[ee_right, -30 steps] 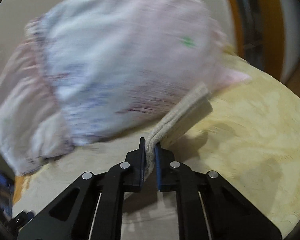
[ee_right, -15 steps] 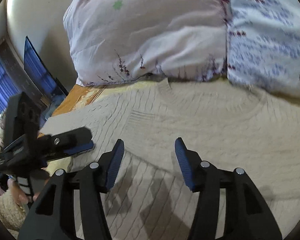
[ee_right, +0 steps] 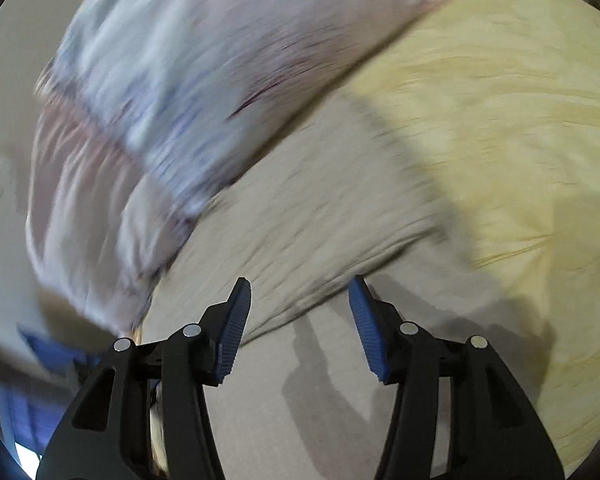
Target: Fold small clothes
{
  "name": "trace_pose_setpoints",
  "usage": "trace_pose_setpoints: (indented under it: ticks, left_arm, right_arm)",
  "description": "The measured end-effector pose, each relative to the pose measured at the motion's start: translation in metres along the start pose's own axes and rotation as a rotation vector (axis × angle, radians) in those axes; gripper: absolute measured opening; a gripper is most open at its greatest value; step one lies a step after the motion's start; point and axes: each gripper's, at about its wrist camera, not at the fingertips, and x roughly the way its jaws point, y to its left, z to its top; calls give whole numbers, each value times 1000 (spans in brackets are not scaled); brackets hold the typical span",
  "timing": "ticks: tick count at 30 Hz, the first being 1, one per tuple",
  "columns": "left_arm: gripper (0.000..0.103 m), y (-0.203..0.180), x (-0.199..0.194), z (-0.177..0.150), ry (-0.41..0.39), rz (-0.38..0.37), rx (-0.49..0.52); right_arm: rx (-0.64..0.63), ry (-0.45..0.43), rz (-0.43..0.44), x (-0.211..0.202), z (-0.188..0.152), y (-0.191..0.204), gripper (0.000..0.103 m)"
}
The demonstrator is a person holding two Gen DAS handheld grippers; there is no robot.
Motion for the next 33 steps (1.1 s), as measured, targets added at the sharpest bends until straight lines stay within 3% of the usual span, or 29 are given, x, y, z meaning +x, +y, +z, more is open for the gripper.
trace_pose_setpoints:
  ticks: [6, 7, 9, 12, 14, 20, 23, 25, 26, 28, 33]
  left_arm:
    - [9, -1, 18, 9, 28, 24, 5]
    - [9, -2, 19, 11, 24, 28, 13]
    - [8, -5, 17, 15, -1, 31, 36]
    - [8, -11, 7, 20, -49, 23, 80]
    - [8, -14, 3, 21, -78, 60, 123]
    - [8, 2, 16, 22, -26, 132, 93]
    - [15, 1, 10, 21, -31, 143, 100]
    - [42, 3, -3, 19, -41, 129, 99]
    - [47, 5, -14, 18, -52, 122, 98]
    - [59, 16, -40, 14, -85, 125, 95]
    - [60, 72, -118, 1, -171, 158, -4]
  right_arm:
    - [68, -51, -13, 4, 6, -25, 31]
    - [66, -55, -13, 4, 5, -26, 27]
    - [55, -63, -19, 7, 4, -26, 10]
    - [31, -86, 6, 2, 1, -24, 9]
    - [-10, -97, 0, 2, -3, -16, 9]
    - [-56, -66, -92, 15, -13, -12, 9]
    - [-95, -65, -138, 10, -17, -4, 21]
    - [-106, -57, -143, 5, -21, -1, 36]
    - [-111, -56, -144, 2, -23, 0, 46]
    - [-146, -67, -146, -6, -28, 7, 50]
    - [-257, -32, -126, -9, -39, 28, 52]
